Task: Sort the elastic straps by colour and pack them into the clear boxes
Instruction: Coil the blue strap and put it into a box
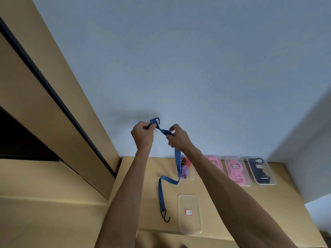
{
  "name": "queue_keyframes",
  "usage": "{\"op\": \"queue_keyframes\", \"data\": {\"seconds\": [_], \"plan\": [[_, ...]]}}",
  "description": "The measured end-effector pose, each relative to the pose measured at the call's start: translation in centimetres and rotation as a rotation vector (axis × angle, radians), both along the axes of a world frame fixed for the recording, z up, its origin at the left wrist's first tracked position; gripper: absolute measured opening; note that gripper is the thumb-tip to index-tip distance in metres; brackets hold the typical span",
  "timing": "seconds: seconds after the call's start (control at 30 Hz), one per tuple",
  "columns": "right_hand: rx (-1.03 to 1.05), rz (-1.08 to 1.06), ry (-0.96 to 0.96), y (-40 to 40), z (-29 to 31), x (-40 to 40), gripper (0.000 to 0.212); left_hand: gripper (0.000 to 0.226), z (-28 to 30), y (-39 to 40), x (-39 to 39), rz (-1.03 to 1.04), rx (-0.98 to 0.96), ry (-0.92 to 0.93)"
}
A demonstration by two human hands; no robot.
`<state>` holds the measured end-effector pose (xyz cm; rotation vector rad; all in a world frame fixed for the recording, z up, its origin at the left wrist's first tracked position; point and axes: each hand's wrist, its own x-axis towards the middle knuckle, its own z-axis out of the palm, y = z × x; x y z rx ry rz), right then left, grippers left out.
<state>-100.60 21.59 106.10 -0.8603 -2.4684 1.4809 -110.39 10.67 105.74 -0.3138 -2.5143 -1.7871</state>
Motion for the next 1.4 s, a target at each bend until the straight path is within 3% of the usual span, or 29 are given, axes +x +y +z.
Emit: {"op": "queue_keyframes", "data": {"seconds": [0.17, 0.3, 0.47, 0.57, 0.63, 0.67, 0.73, 0.83, 0.93, 1.0, 1.1, 1.17, 1.27, 1.4], "plan": [[0.059, 0.052, -0.060, -0.6, 1.3, -1.9, 0.023, 0.018, 0.5, -0.1, -1.3, -0.018, -0.044, 0.116], [-0.081, -0.046, 0.136, -1.0, 1.8, -2.4, 0.029, 0.017, 1.4, -0.6, -2.6, -0.085, 0.042, 0.126], [0.091, -0.053, 0.307, -2.3, 2.6, -3.7, 0.026, 0.018, 4.6, -0.5, -4.3, -0.166, 0.125, 0.228], [0.052, -0.082, 0.345, -2.3, 4.4, -5.0, 0.029, 0.017, 6.2, -0.6, -5.2, -0.171, 0.095, 0.380], [-0.013, -0.080, 0.369, -2.2, 5.9, -5.7, 0.012, 0.014, 6.8, -1.0, -6.2, -0.150, 0.027, 0.487], [-0.012, -0.091, 0.369, -2.3, 6.6, -5.8, 0.015, 0.010, 6.8, -1.3, -6.6, -0.151, -0.020, 0.512], [0.102, -0.076, 0.388, -2.6, 8.0, -6.2, 0.039, 0.010, 6.8, -1.8, -7.5, -0.185, -0.122, 0.513], [0.407, 0.014, 0.345, -2.6, 9.6, -7.4, 0.030, 0.016, 6.8, -2.3, -8.3, -0.310, -0.239, 0.509], [0.500, 0.010, 0.339, -1.8, 10.7, -8.2, 0.025, 0.017, 6.9, -2.9, -8.7, -0.508, -0.198, 0.352], [0.428, 0.011, 0.360, -0.8, 11.0, -8.1, 0.020, 0.022, 7.1, -3.9, -9.0, -0.642, -0.093, 0.188], [0.044, 0.007, 0.395, 0.2, 10.7, -7.2, 0.008, 0.025, 7.7, -5.1, -9.3, -0.808, 0.095, 0.030], [-0.169, 0.036, 0.375, -0.2, 10.0, -6.9, 0.014, 0.026, 8.2, -5.1, -9.0, -0.841, 0.166, -0.008], [-0.308, 0.036, 0.331, -1.6, 8.6, -7.1, 0.023, 0.023, 8.0, -4.2, -8.3, -0.735, 0.274, -0.049], [-0.259, -0.114, 0.342, -3.4, 7.6, -7.9, 0.021, 0.019, 6.7, -2.9, -7.7, -0.470, 0.376, -0.129]]}}
